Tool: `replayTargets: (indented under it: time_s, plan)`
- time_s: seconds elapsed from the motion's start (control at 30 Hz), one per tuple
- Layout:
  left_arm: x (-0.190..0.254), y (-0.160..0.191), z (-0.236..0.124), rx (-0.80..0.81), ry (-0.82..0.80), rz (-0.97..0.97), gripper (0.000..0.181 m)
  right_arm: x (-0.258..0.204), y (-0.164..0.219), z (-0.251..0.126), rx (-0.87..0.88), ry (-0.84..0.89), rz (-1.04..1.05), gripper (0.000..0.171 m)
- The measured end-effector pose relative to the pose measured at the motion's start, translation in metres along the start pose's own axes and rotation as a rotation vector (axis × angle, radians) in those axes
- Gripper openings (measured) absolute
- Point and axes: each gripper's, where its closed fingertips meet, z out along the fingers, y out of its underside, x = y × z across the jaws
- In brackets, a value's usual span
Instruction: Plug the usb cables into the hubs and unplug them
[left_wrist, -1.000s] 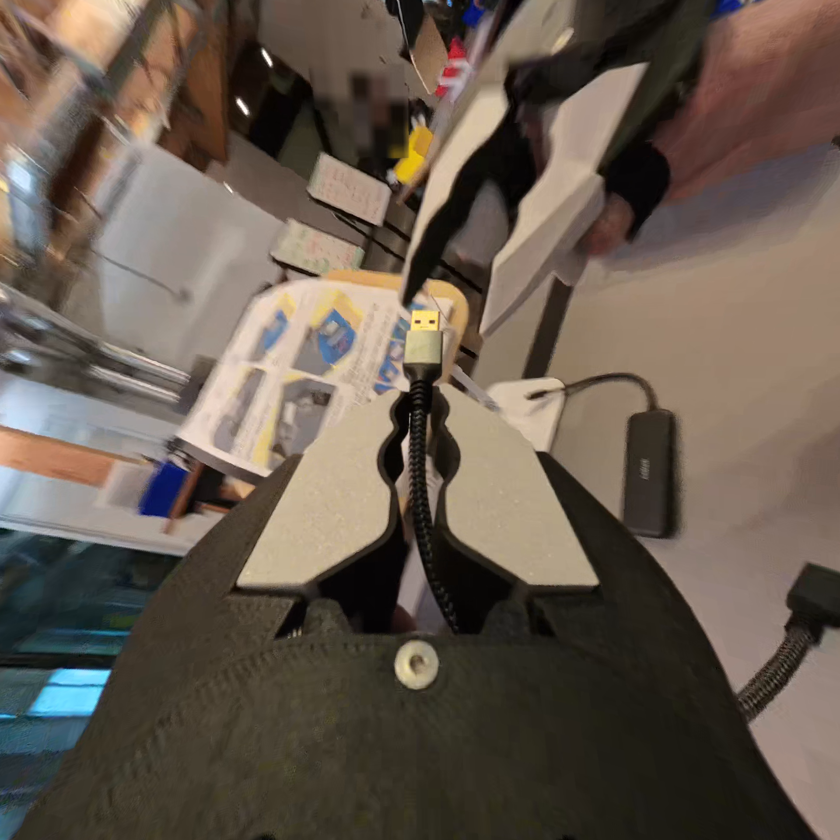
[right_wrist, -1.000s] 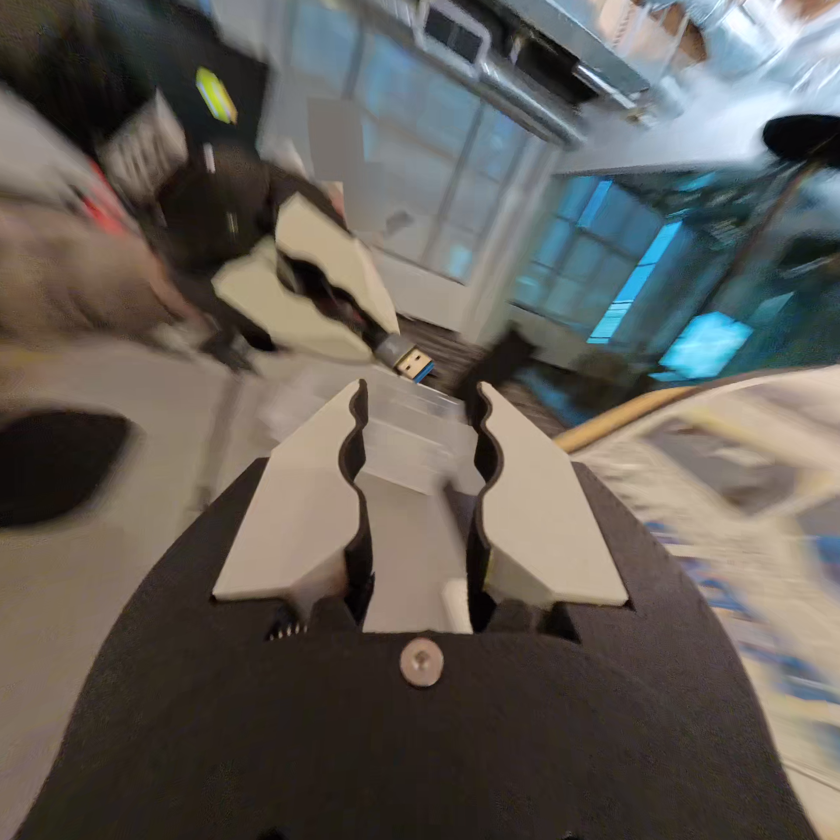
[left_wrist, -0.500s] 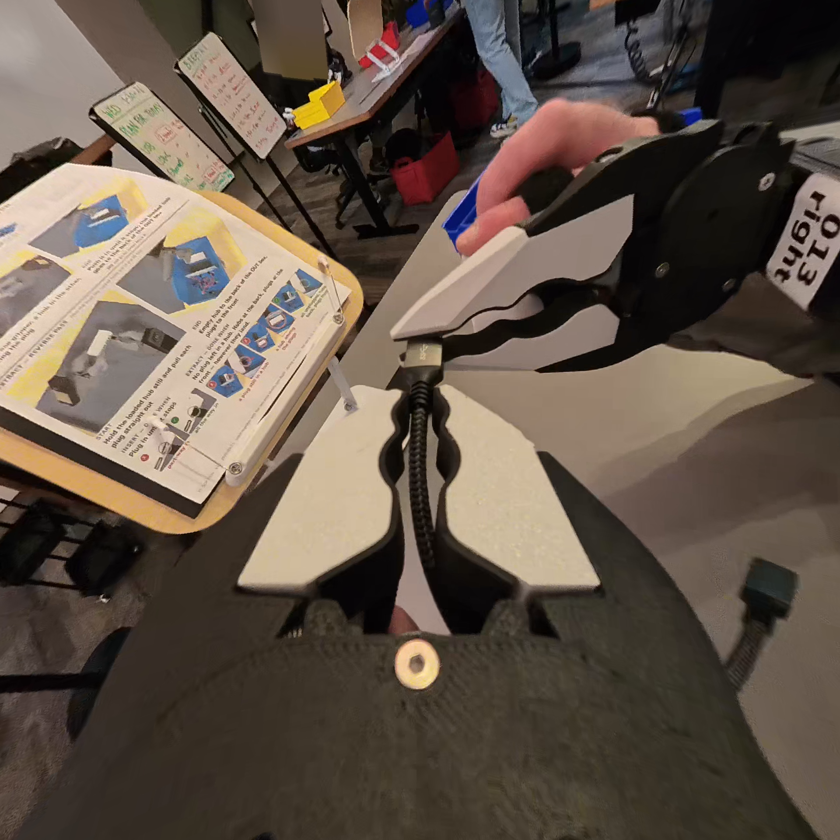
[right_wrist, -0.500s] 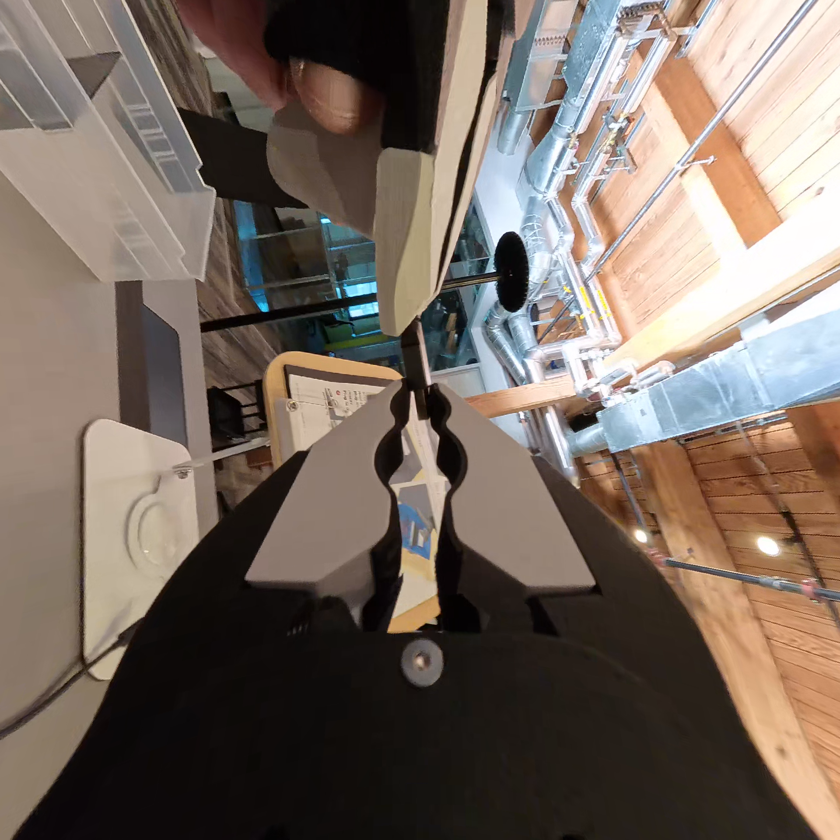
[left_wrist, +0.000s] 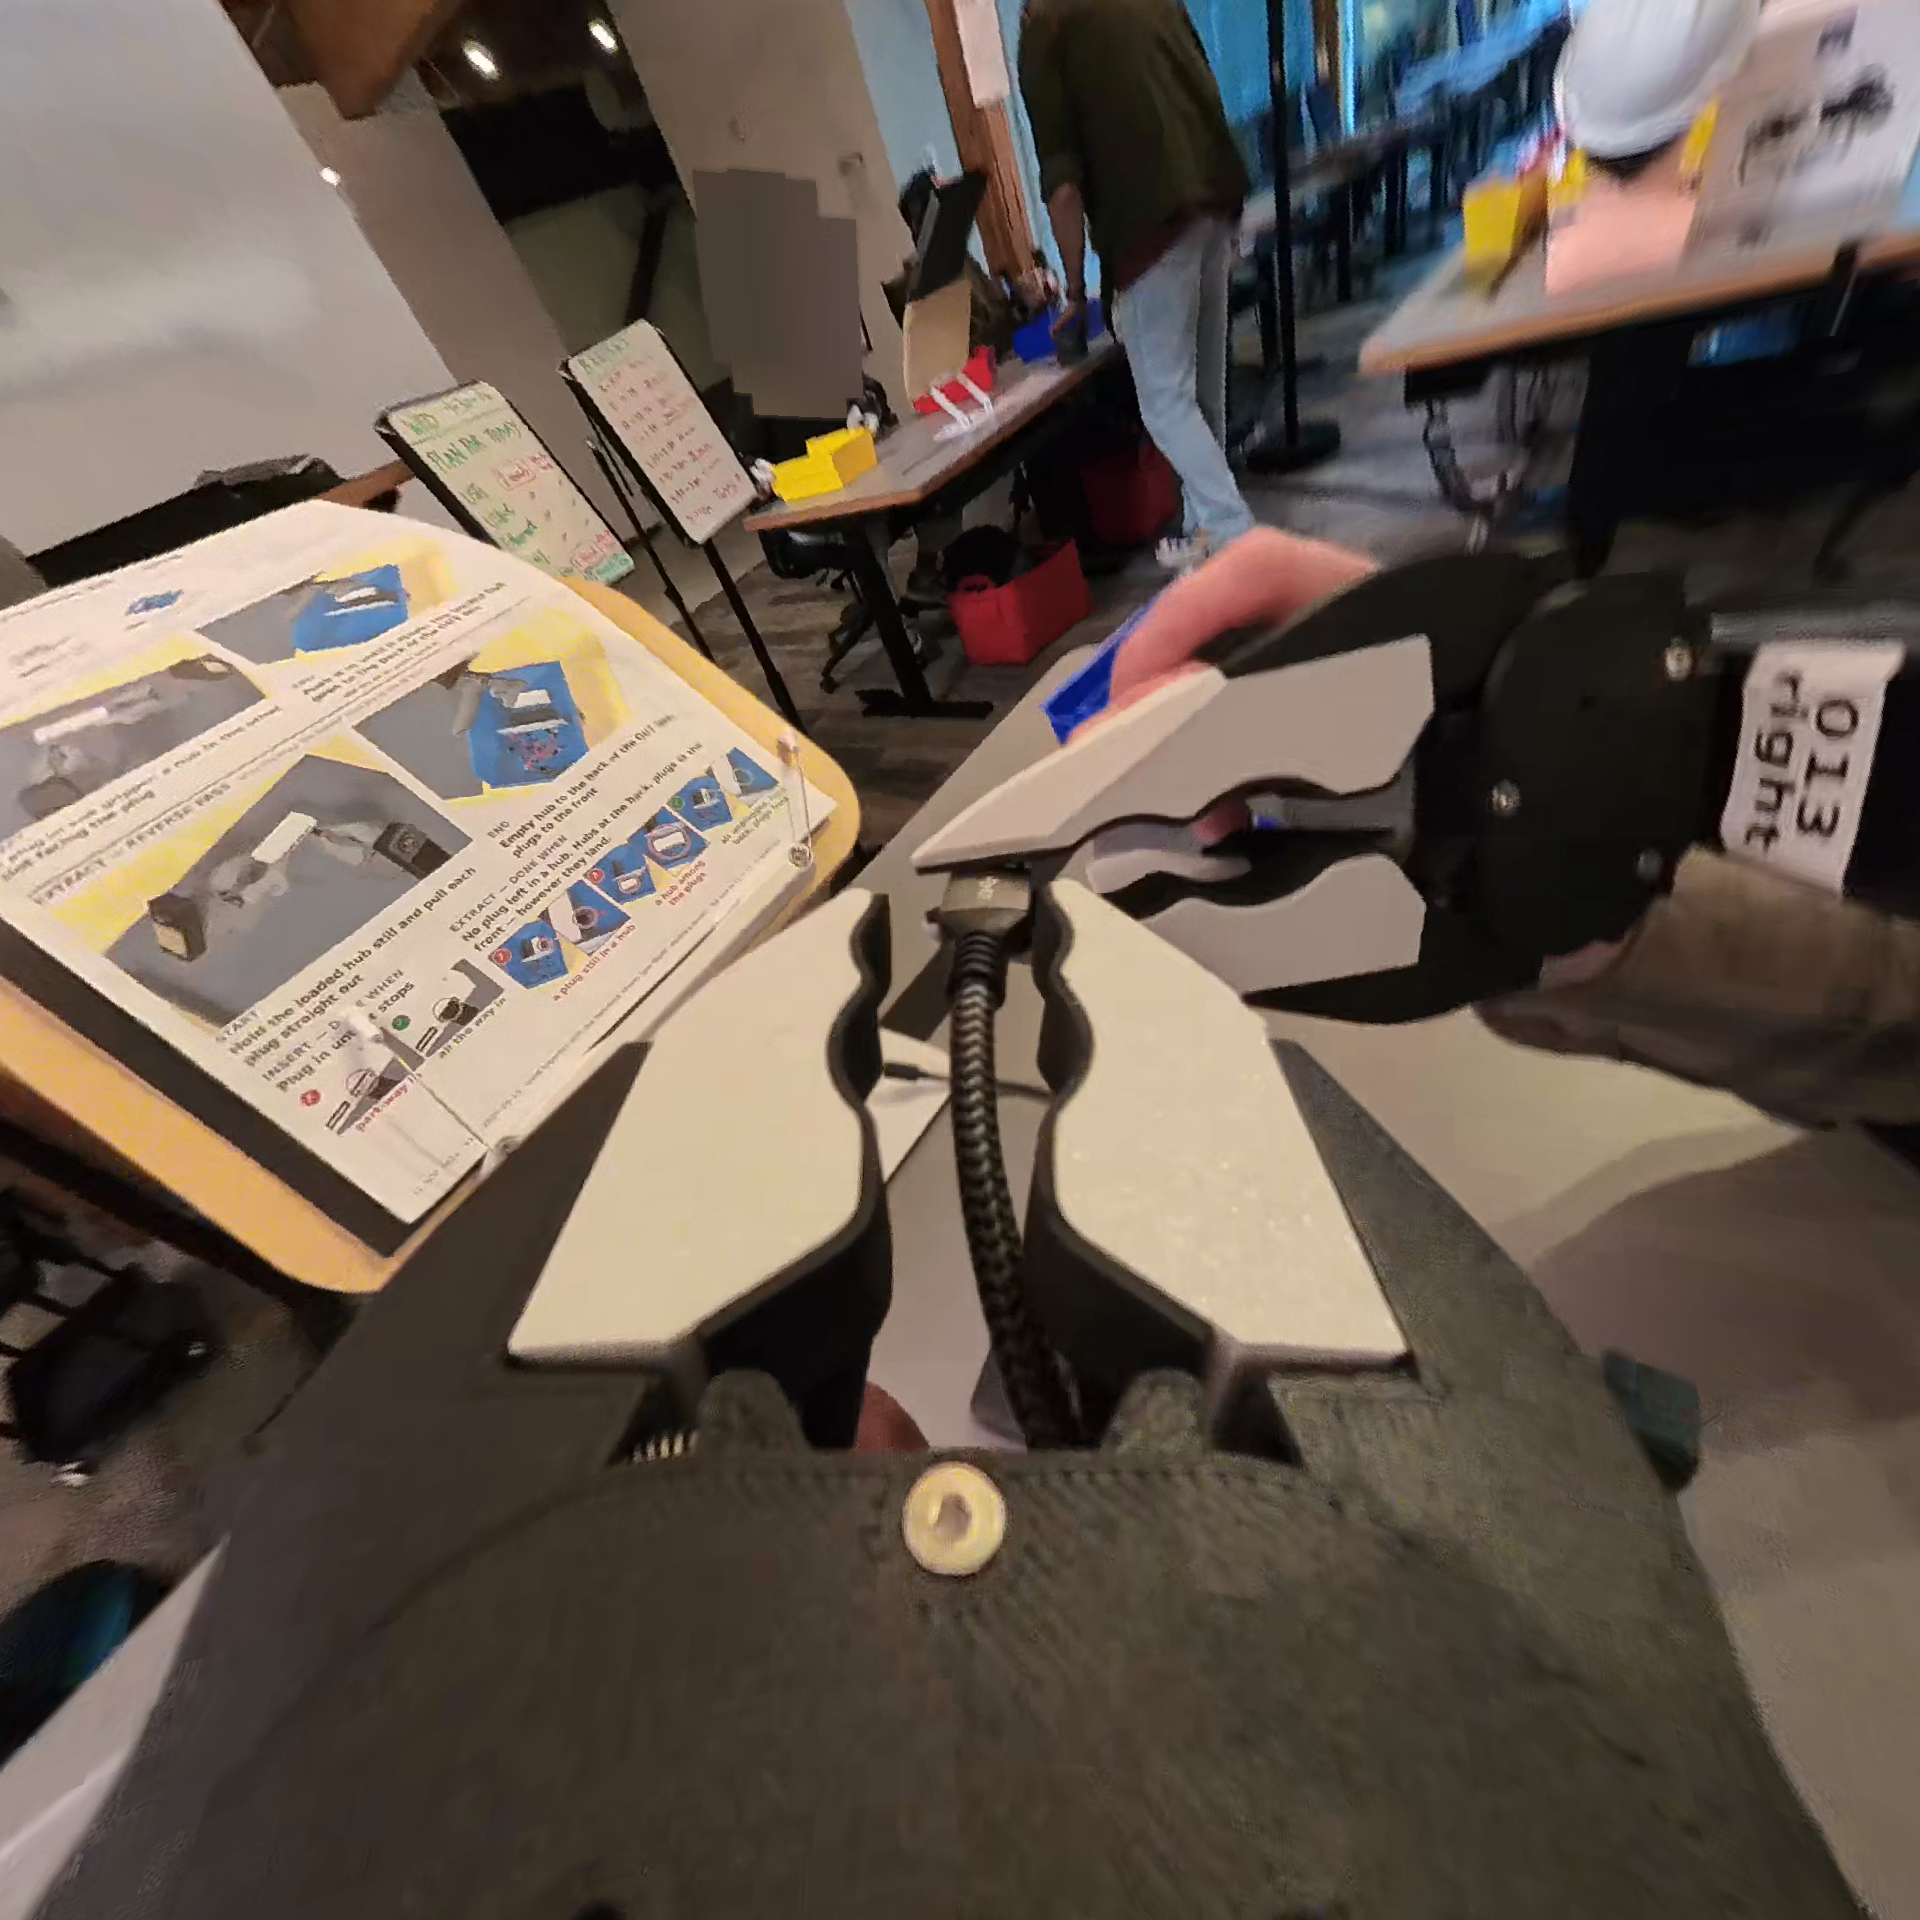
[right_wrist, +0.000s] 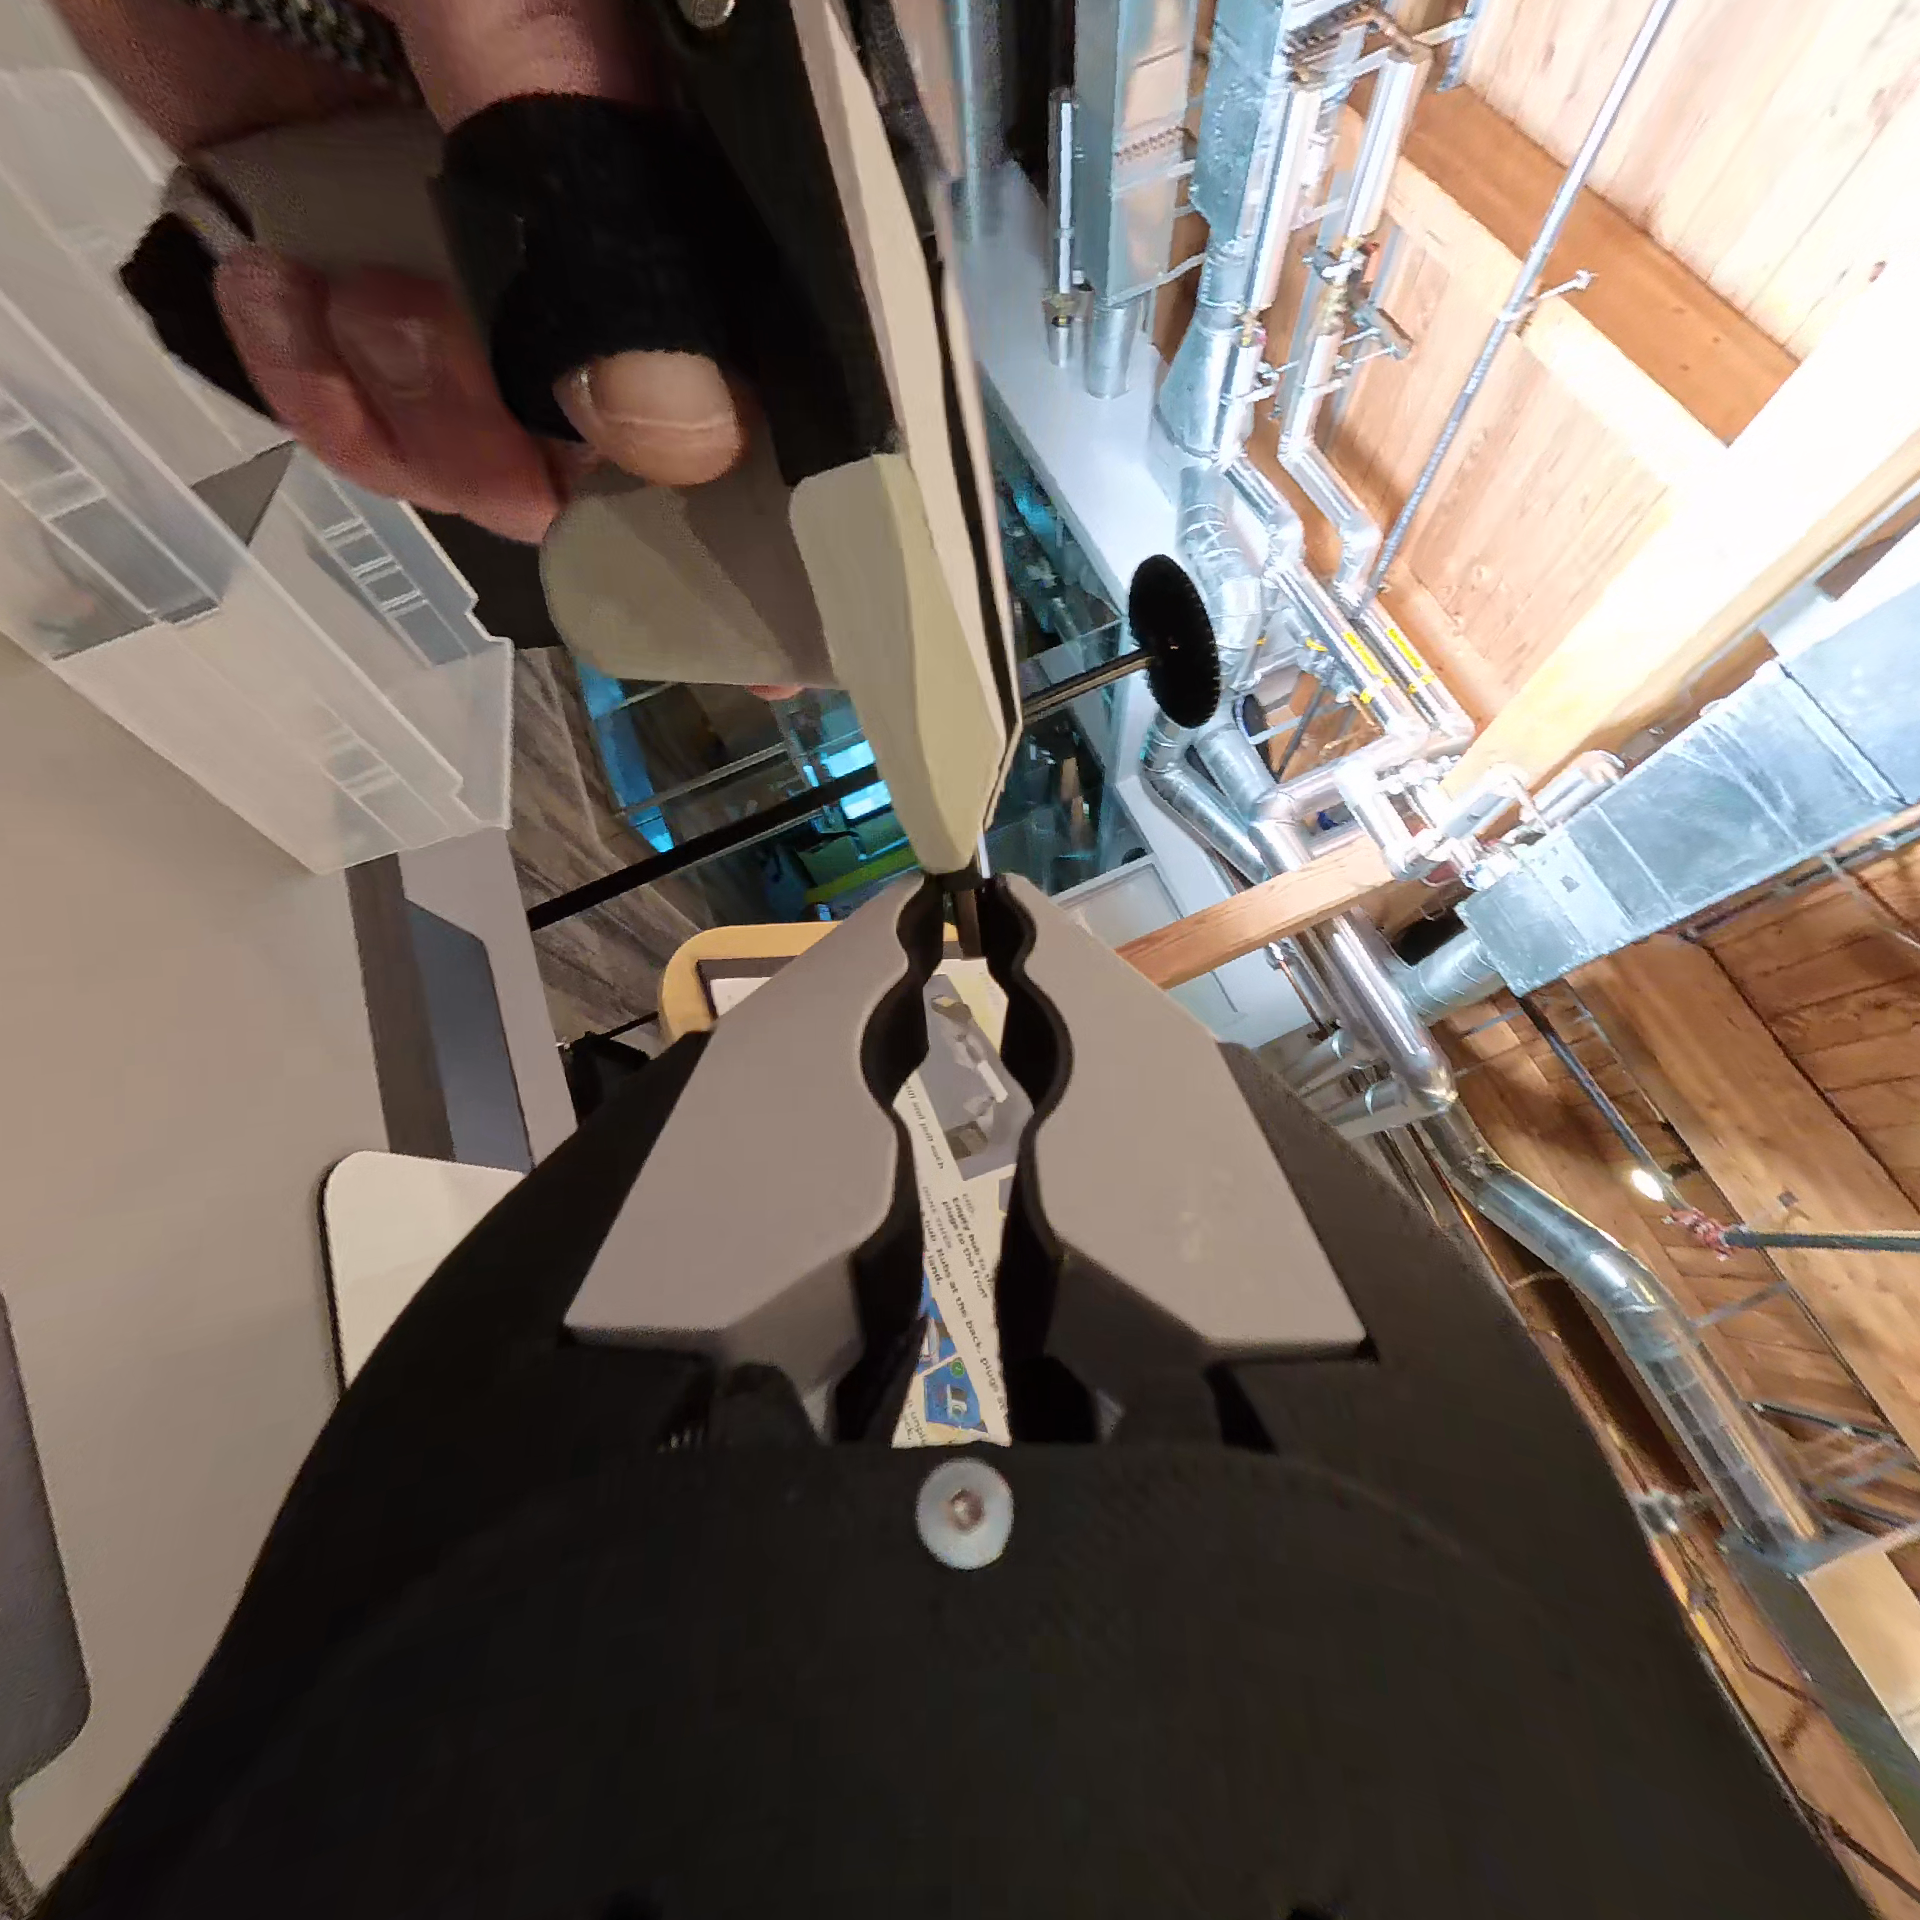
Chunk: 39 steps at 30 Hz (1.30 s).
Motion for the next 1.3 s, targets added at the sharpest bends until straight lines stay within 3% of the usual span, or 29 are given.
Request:
replayTargets:
  time_s: [0.1, 0.6, 0.67, 0.87, 0.97, 1.1, 1.3]
  plan:
    - [0.002, -0.002, -0.001, 0.052, 0.022, -0.088, 0.021, 0.001, -0.001, 0.001, -0.016, 0.038, -0.038, 0.005]
    - [0.002, -0.001, -0.003, 0.073, -0.031, -0.015, 0.017, 0.005, -0.002, 0.003, -0.004, 0.041, -0.006, 0.006]
    - [-0.002, -0.003, -0.002, 0.085, -0.044, -0.017, 0.017, 0.007, 0.003, 0.003, -0.021, 0.030, 0.015, 0.021]
    - [-0.009, 0.001, 0.014, 0.074, 0.025, -0.103, 0.017, 0.016, 0.025, -0.005, -0.066, 0.015, -0.108, 0.025]
    - [-0.003, 0.002, 0.026, 0.070, 0.100, -0.185, 0.017, 0.007, 0.025, -0.006, -0.061, -0.014, -0.232, 0.023]
    - [0.000, 0.007, 0.035, 0.068, 0.145, -0.219, 0.017, 0.005, 0.029, -0.005, -0.075, -0.006, -0.257, 0.007]
    - [-0.002, 0.000, 0.034, 0.155, 0.027, -0.034, 0.018, 0.007, 0.028, -0.006, -0.073, -0.016, -0.172, 0.006]
